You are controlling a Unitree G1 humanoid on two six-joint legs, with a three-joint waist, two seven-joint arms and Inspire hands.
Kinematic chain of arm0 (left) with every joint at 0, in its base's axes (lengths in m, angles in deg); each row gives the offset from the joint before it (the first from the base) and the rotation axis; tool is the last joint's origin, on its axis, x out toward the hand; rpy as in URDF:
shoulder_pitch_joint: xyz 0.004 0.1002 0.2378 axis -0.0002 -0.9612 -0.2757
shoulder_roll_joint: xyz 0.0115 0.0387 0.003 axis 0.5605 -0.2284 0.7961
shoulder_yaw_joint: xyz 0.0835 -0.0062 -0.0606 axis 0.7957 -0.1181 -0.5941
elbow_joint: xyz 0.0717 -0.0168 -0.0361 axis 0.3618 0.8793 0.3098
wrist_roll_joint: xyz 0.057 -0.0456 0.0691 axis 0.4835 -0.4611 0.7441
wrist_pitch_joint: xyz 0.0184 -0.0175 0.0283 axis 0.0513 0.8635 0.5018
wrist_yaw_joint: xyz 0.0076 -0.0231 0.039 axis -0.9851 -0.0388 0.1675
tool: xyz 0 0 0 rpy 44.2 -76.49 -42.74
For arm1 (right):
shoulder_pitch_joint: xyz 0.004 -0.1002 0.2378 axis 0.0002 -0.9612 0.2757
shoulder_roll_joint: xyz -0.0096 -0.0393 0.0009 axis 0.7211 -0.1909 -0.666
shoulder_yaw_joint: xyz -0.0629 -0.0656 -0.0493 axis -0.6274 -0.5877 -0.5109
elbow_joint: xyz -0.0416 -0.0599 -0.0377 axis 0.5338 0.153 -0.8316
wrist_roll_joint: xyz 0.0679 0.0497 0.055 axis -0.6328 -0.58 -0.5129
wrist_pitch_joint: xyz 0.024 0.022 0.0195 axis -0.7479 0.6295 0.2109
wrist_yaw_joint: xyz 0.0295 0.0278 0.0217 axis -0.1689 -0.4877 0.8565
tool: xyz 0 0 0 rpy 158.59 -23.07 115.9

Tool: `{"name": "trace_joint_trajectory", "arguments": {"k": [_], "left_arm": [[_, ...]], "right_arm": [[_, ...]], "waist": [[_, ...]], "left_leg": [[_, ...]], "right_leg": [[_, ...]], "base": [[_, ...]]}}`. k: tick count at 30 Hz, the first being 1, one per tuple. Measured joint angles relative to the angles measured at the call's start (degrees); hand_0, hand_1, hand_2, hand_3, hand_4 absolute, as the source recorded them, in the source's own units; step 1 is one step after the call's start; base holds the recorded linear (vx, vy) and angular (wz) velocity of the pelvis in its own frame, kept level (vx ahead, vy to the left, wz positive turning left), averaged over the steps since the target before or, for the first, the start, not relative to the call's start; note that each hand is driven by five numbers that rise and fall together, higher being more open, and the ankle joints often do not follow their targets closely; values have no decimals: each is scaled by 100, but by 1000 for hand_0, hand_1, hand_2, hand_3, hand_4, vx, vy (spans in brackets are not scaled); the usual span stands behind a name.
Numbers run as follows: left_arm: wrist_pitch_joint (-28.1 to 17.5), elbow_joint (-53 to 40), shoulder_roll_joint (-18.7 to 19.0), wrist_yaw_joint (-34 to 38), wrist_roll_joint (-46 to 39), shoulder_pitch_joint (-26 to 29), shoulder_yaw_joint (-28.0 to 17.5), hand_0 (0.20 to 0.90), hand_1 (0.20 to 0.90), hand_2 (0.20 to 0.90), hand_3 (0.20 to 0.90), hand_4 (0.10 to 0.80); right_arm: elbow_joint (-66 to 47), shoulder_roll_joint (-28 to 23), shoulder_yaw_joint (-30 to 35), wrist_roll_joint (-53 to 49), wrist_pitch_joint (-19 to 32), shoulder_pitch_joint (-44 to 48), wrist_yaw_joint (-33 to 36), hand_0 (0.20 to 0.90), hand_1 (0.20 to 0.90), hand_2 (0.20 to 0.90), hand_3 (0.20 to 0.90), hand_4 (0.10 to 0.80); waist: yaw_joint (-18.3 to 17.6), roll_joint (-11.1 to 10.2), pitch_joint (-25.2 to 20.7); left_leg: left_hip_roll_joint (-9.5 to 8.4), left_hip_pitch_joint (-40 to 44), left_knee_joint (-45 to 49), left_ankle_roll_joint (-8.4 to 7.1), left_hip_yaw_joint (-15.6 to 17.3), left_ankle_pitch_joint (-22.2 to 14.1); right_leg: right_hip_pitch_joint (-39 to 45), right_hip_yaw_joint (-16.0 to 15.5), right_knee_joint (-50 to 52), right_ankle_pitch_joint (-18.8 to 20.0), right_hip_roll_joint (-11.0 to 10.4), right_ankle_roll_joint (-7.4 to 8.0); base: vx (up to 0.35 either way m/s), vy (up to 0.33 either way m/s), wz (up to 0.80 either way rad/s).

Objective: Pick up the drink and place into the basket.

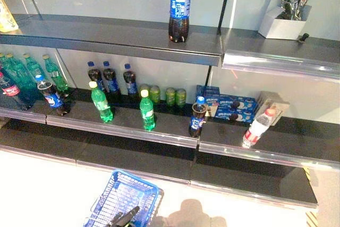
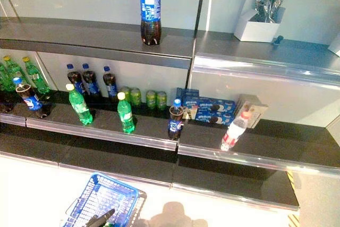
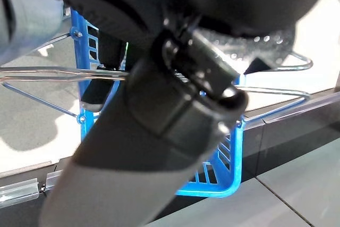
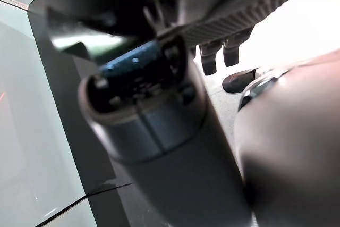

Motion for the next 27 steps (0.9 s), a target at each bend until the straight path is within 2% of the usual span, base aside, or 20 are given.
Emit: {"name": "trace_joint_trajectory", "arguments": {"k": [21,27], "left_arm": [[7,32,4,-22,4,3,123,300,300,300,200,100],[7,32,-17,-22,4,4,221,300,300,300,200,100]], "right_arm": [[129,-8,80,4,6,40,-13,900,900,900,900,800],[138,-6,113,-1,-39,40,244,900,900,900,900,800]], "waist": [[1,40,-35],[-2,67,-61]], "left_leg": [[1,8,0,0,6,-1],[2,10,0,-1,10,-1]], "right_leg": [[2,4,-1,0,-7,-1],[2,5,0,0,-2,-1]], "base": [[0,0,0],[0,0,0]]}}
